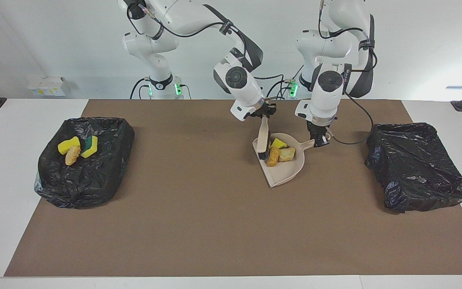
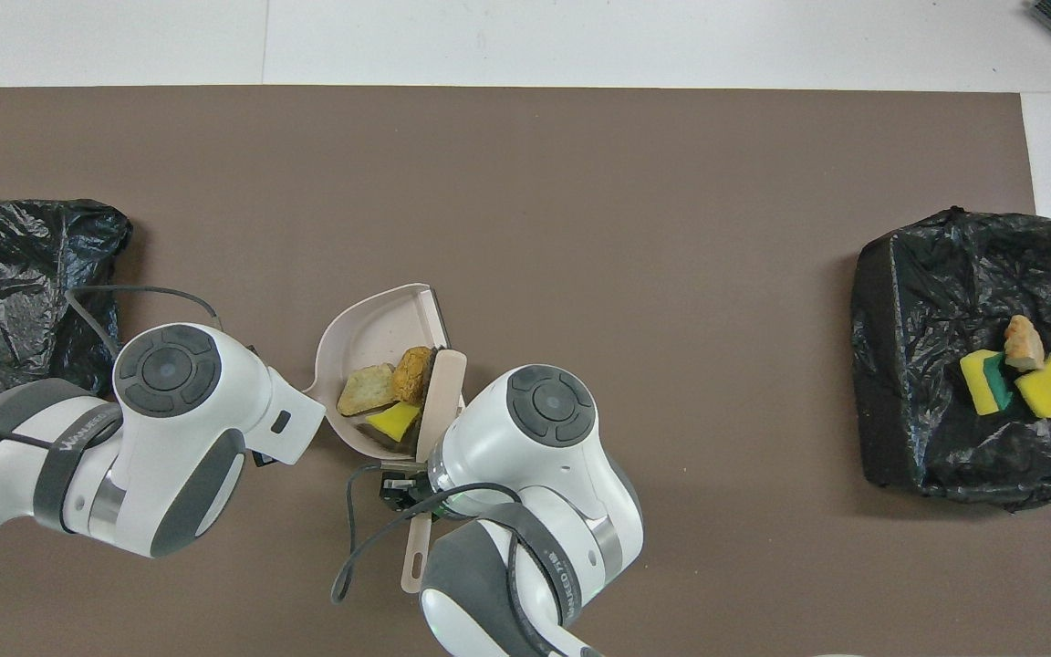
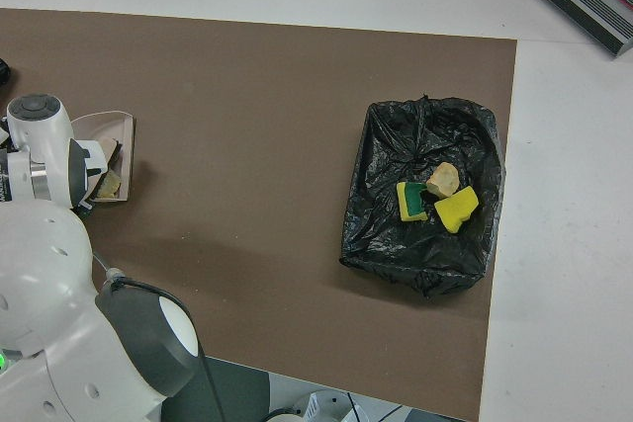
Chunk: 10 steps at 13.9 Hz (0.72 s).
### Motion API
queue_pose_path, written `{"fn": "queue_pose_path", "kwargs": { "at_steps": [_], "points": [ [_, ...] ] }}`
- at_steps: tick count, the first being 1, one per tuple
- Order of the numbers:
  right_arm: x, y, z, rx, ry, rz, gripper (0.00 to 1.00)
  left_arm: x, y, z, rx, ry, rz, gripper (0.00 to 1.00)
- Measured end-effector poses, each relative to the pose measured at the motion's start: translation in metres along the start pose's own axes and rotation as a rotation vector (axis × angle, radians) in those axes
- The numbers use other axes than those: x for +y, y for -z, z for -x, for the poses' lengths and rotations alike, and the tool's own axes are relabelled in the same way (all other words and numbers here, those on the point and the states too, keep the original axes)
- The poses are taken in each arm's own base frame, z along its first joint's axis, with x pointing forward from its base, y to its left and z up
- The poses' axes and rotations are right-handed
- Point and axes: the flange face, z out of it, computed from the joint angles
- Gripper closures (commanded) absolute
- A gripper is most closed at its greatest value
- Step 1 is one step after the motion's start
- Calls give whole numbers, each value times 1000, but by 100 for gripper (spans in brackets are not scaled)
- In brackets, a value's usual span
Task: Sweep and dump trash in bin
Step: 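Sweep the remaining bread crust into the dustpan with the right gripper, then carry the dustpan with the left gripper and tip it over the bag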
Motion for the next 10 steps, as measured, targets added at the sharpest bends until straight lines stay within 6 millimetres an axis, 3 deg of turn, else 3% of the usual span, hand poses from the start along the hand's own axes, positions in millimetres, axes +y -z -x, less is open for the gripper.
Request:
{"fn": "queue_pose_path", "kwargs": {
  "at_steps": [5, 7, 10],
  "points": [
    [7, 48, 17, -75, 6, 83, 100, 2, 0, -1, 0, 124, 2, 100],
    [20, 51, 26, -107, 10, 158, 100, 2, -1, -1, 0, 192, 4, 100],
    [50, 38, 47, -185, 4, 316, 100, 4, 2, -4, 3, 335, 0, 100]
  ]
}}
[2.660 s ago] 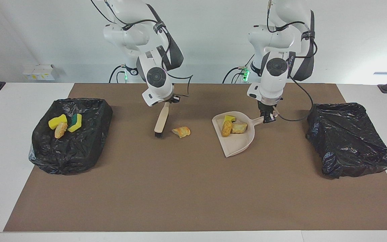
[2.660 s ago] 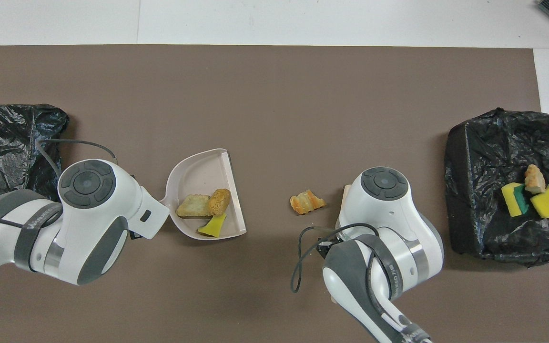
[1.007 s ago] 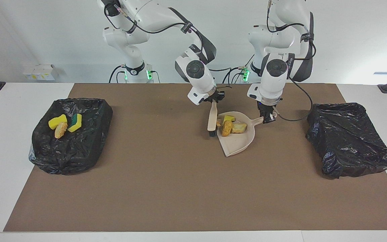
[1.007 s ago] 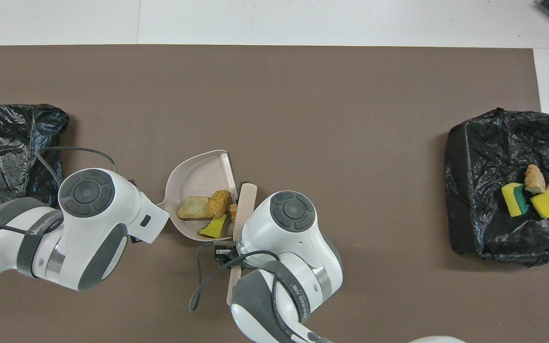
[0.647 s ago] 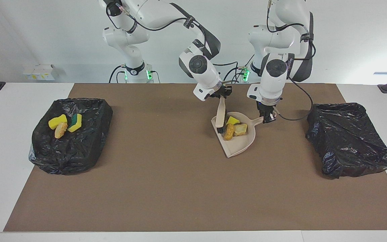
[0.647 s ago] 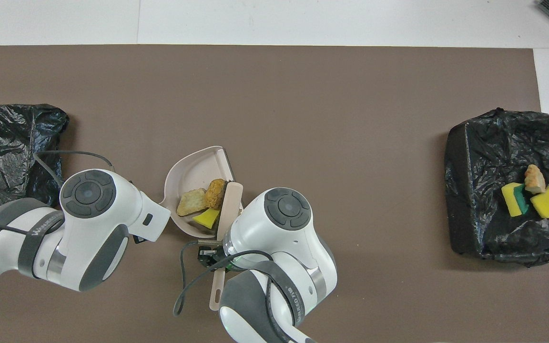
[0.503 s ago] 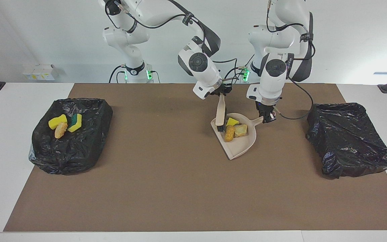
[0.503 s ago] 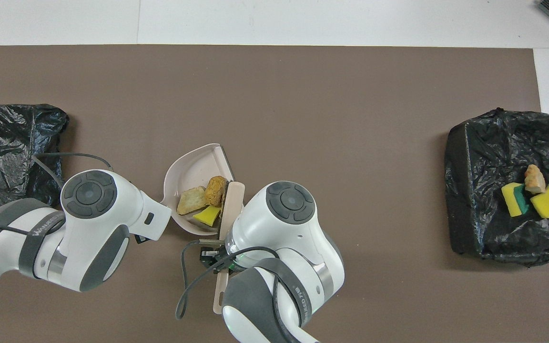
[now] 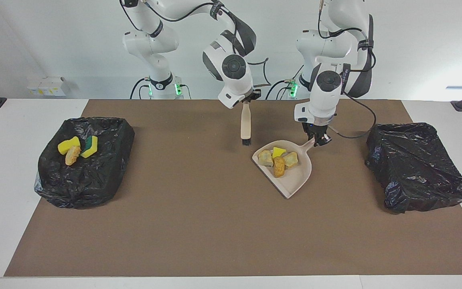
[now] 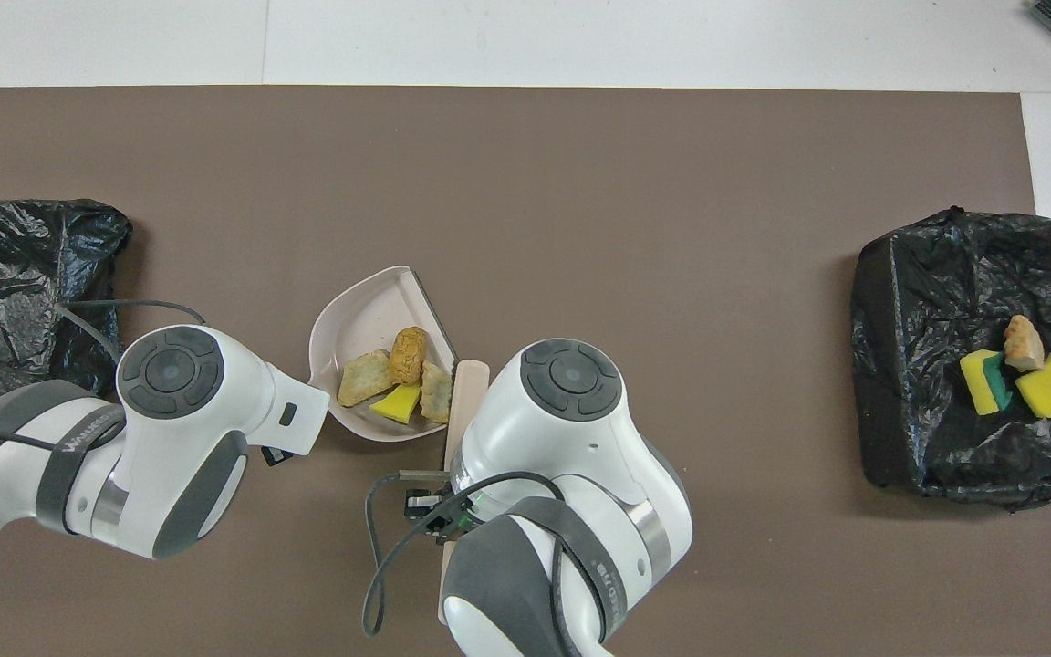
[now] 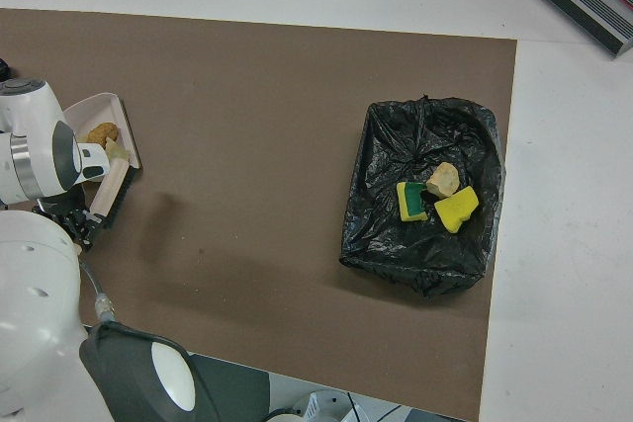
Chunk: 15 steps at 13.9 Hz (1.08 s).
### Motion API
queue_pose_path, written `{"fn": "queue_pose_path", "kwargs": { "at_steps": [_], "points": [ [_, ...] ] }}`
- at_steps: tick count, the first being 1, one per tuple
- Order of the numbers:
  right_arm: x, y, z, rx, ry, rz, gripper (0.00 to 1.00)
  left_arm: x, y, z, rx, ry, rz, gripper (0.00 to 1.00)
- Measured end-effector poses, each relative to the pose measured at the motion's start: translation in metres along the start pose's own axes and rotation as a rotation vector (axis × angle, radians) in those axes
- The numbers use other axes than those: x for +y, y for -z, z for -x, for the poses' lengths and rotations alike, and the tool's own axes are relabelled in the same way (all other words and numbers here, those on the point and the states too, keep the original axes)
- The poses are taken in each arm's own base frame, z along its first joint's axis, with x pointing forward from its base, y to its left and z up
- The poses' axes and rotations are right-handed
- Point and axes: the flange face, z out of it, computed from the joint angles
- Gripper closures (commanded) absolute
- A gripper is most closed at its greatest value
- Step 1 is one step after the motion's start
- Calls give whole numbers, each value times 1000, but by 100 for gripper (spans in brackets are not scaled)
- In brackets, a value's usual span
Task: Sweep and dump trash in bin
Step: 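Carry the dustpan with the left gripper and tip it over the bag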
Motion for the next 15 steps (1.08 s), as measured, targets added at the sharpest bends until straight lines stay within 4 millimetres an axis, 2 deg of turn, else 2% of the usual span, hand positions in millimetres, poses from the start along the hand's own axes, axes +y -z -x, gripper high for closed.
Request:
{"fn": "queue_pose_path", "kwargs": {
  "at_steps": [3, 5, 7, 11, 12, 13, 15],
  "points": [
    [18, -27, 26, -15, -9, 112, 100, -1, 20, -5, -12, 84, -1, 100],
    [12, -50, 41, 4, -2, 141, 100, -16, 53, -1, 7, 135, -15, 100],
    [8, -72, 43, 37, 8, 138, 100, -41, 80, 17, 30, 198, -28, 100],
    [11, -111, 36, 70, 10, 128, 100, -91, 113, 66, 11, 336, -4, 100],
    [12, -116, 35, 69, 13, 137, 28, -103, 121, 78, 6, 370, 3, 100],
    [13, -117, 33, 75, 20, 150, 0, -114, 130, 90, 7, 402, 6, 100],
    [14, -112, 33, 93, 42, 196, 0, -138, 143, 118, 18, 473, 3, 100]
  ]
}}
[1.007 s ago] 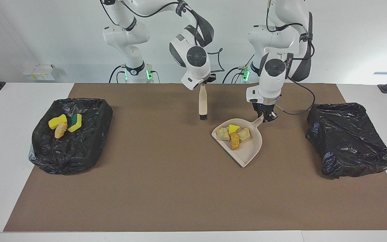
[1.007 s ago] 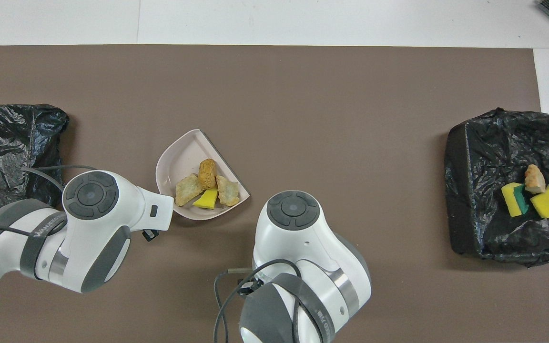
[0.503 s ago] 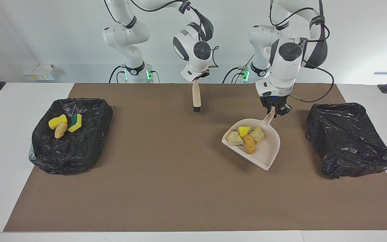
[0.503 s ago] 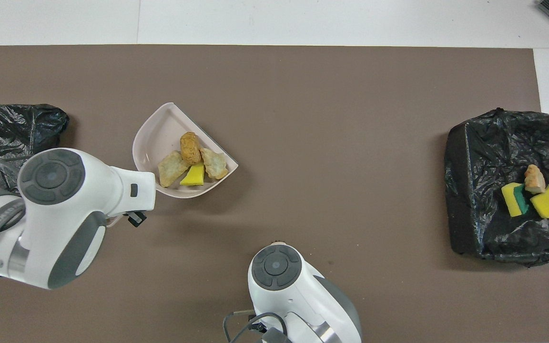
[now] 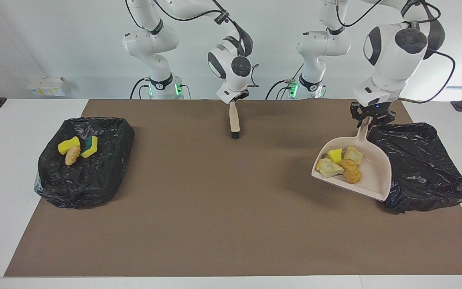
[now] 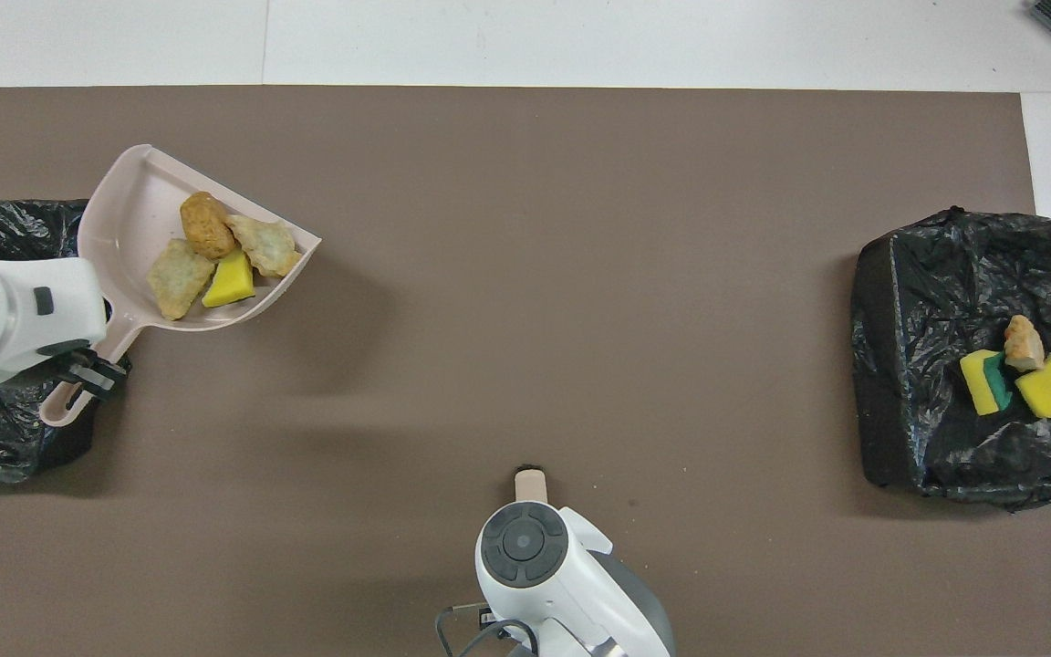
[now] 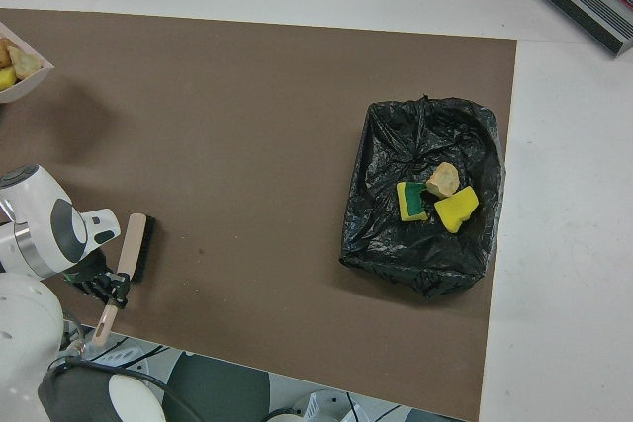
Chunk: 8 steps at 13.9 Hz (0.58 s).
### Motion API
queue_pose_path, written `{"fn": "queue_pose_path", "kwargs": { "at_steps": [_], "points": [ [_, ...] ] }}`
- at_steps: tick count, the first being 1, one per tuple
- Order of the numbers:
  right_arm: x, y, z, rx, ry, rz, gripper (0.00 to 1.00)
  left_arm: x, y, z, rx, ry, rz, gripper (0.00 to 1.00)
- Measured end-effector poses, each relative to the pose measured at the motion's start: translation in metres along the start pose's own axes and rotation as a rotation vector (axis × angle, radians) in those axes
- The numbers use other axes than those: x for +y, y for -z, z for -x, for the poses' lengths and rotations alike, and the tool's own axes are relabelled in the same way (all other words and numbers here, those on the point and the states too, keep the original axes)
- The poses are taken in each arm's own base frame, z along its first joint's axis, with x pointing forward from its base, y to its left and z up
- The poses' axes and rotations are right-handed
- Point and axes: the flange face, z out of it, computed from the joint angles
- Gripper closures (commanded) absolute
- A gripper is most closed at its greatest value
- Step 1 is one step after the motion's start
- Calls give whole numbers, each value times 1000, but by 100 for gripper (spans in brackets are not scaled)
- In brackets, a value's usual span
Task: Sweep and dump trash in bin
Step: 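Carry the dustpan with the left gripper and tip it over the bag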
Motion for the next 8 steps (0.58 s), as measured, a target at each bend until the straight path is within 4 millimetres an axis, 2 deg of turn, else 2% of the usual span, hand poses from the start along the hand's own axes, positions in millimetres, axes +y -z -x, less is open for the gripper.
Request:
{"fn": "queue_pose_path", "kwargs": {
  "at_steps": [2, 5, 7, 8],
  "points": [
    [-2, 15, 0, 14, 16, 18, 0, -40, 8, 22, -3, 47, 4, 100],
    [-5, 50, -5, 36, 18, -2, 0, -109, 18, 77, -36, 46, 33, 100],
    [8, 85, -19, 54, -14, -31, 0, -149, 18, 116, -40, 45, 43, 100],
    [25, 101, -32, 69, -38, -35, 0, -166, 17, 135, -43, 38, 44, 100]
  ]
}}
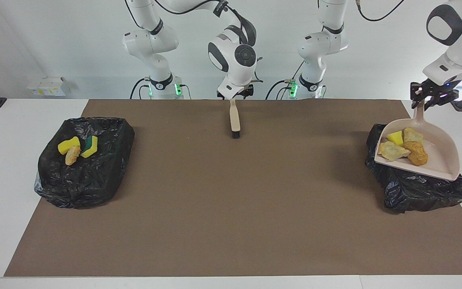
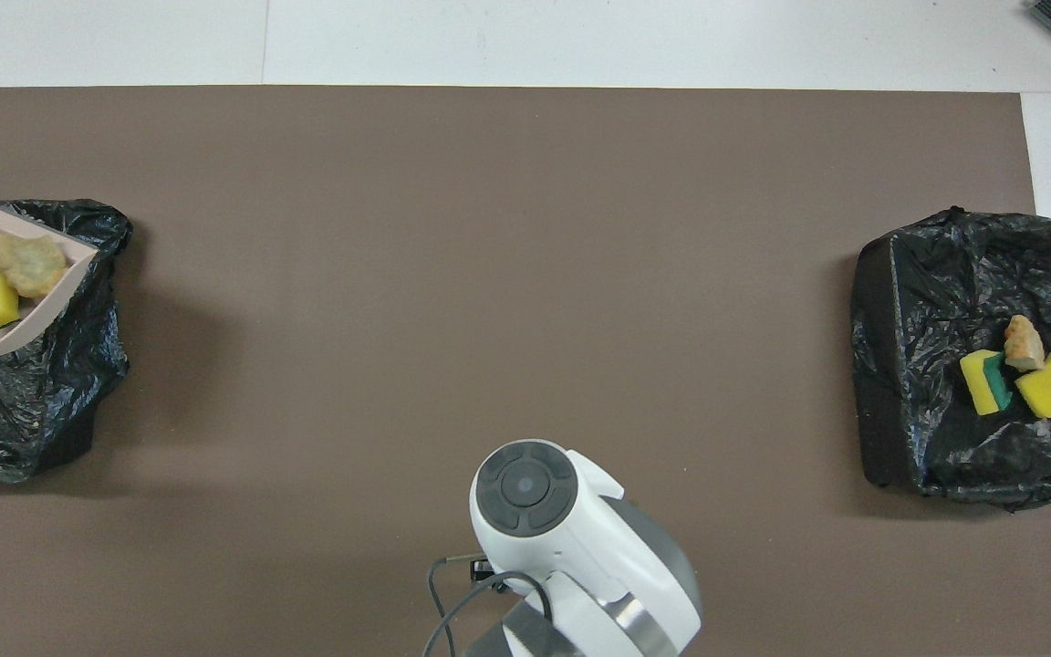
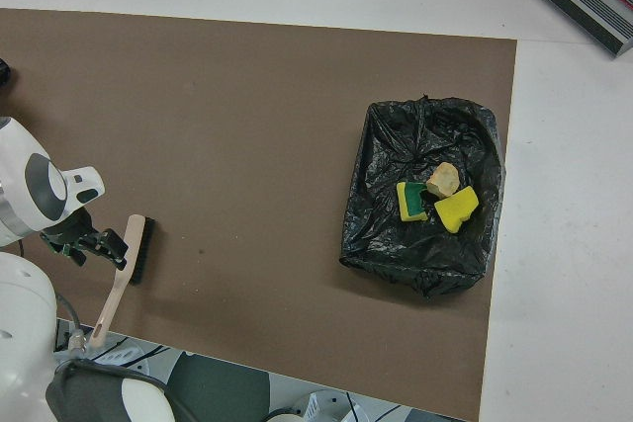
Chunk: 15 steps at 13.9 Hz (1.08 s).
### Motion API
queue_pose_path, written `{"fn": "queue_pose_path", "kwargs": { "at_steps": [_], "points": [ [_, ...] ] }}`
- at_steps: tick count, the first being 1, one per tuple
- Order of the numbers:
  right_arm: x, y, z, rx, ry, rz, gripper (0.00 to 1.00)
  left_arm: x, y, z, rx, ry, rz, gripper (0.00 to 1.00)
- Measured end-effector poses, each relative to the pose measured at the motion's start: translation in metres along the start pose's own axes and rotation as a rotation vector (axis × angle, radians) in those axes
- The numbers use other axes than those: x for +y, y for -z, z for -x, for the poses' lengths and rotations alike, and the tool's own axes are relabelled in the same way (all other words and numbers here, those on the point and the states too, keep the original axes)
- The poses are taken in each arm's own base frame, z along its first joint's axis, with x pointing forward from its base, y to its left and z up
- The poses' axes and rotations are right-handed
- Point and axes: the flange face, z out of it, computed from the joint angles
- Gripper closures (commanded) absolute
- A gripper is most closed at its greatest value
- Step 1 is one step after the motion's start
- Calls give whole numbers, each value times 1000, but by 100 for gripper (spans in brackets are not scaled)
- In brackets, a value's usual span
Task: Sweep and dump trash in bin
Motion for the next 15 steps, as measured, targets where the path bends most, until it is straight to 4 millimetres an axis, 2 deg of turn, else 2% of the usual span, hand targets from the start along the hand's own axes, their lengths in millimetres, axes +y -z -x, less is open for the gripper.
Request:
{"fn": "queue_pose_path", "kwargs": {
  "at_steps": [3, 5, 7, 10, 12, 15],
  "points": [
    [44, 34, -33, 32, 0, 19, 0, -51, -5, 49, -38, -116, -85, 100],
    [72, 53, -50, 52, 24, 27, 0, -83, -8, 65, -98, -192, -200, 100],
    [101, 67, -67, 80, 53, 52, 0, -103, -7, 55, -165, -245, -299, 100],
    [141, 86, -85, 112, 89, 105, 0, -118, -4, 25, -248, -345, -456, 100],
    [164, 105, -91, 124, 122, 133, 0, -116, -4, 11, -299, -400, -514, 100],
    [218, 137, -104, 151, 146, 120, 0, -94, 2, -22, -377, -479, -605, 100]
  ]
}}
